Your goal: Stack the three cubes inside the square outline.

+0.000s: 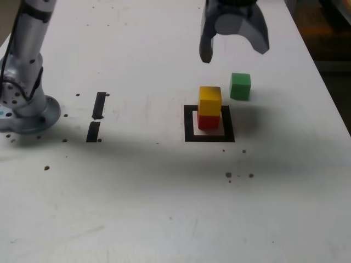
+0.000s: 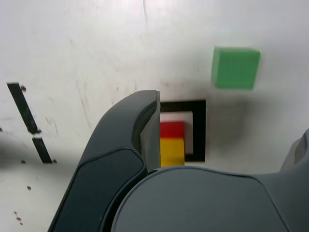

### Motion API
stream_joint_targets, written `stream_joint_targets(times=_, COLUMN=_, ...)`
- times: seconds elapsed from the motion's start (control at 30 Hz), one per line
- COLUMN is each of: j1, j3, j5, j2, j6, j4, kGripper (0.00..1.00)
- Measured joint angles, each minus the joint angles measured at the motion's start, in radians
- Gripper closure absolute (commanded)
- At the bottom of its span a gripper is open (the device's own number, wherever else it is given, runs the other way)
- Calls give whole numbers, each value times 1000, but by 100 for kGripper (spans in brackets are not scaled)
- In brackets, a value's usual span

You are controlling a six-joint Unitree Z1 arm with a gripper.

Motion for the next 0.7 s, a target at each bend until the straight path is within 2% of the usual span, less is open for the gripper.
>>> stream_joint_targets(times=0.27, j1=17, j3=8, j5=-12, j2=77, j6=44, j4=-84, kGripper=16)
stream_joint_targets(times=0.53, j1=18, j3=17, j5=-28, j2=143, j6=45, j4=-173, kGripper=18)
stream_joint_targets(times=0.6, j1=22, j3=23, j5=-32, j2=158, j6=45, j4=-179, kGripper=23)
stream_joint_targets(times=0.7, j1=38, j3=43, j5=-46, j2=173, j6=45, j4=-196, kGripper=37)
